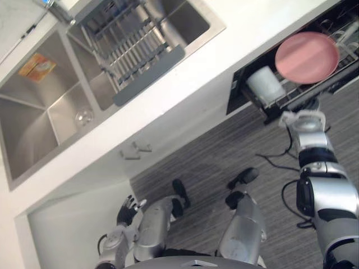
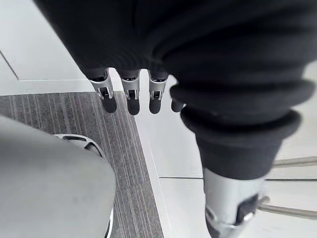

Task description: Walk over to the sink, pick up the cup, carry it to the dishwasher, place the cup inside the dishwasher, then close the dishwasher door

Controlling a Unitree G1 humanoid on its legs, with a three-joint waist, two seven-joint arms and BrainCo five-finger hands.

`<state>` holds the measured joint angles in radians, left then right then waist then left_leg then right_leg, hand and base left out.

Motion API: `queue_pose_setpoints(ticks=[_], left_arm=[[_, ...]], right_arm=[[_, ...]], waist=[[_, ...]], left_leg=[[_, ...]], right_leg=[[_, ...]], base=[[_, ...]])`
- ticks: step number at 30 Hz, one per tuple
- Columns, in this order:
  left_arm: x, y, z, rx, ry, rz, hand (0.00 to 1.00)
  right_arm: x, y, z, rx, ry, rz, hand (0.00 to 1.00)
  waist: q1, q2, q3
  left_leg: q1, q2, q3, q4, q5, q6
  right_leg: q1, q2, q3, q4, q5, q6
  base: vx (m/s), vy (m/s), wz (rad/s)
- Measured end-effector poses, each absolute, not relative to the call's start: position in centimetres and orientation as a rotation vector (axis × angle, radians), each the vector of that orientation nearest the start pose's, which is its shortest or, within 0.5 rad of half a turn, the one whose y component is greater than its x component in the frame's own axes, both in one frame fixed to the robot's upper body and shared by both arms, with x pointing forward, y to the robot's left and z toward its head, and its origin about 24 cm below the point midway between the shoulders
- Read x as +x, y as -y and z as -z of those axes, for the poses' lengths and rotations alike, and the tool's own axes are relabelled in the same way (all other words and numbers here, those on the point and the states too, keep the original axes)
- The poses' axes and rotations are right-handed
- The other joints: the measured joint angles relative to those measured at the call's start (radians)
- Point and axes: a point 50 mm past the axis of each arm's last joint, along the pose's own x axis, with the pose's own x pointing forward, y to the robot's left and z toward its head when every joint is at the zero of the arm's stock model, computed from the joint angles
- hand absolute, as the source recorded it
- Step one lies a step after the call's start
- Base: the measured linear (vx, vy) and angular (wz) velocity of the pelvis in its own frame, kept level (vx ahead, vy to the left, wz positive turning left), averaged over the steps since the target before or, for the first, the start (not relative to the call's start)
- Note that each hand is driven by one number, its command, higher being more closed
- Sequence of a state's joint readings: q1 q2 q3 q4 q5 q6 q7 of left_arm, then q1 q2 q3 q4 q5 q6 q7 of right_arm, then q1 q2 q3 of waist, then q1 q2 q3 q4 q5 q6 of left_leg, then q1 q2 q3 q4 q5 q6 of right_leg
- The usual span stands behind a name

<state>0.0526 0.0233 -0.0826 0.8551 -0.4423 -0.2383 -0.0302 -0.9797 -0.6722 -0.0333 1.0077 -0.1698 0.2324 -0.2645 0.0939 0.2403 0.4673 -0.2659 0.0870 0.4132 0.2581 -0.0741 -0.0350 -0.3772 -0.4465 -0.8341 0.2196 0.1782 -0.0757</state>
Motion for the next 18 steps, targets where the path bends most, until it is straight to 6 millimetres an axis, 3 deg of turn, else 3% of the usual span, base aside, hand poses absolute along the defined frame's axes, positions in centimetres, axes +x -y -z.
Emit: queue_pose_setpoints(ticks=[3,5,18], left_arm=[[16.4,-15.2,12.2,-0.36,-0.643,-0.155,0.0],[16.4,-15.2,12.2,-0.362,-0.641,-0.151,0.0],[16.1,-14.9,12.0,-0.387,-0.618,-0.074,0.0]], right_arm=[[37.1,34.3,-20.5,-0.667,-0.176,0.719,1.0],[37.1,34.5,-20.9,-0.674,-0.173,0.728,1.0],[37.4,33.9,-20.7,-0.72,-0.187,0.704,1.0]], waist=[[0.036,0.001,0.0],[0.045,0.002,-0.001],[0.033,0.004,-0.003]], left_leg=[[-0.015,-0.01,-0.018,-0.002,0.021,0.011],[-0.018,-0.015,-0.023,-0.002,0.021,0.013],[-0.007,-0.009,-0.04,-0.002,0.022,0.009]], right_leg=[[-0.007,-0.013,-0.016,0.017,-0.005,-0.005],[-0.007,-0.021,-0.024,0.021,-0.009,-0.004],[-0.004,-0.046,-0.05,0.091,-0.062,-0.004]], base=[[-0.03,0.021,0.24],[-0.02,0.056,0.1],[0.02,0.027,0.02]])
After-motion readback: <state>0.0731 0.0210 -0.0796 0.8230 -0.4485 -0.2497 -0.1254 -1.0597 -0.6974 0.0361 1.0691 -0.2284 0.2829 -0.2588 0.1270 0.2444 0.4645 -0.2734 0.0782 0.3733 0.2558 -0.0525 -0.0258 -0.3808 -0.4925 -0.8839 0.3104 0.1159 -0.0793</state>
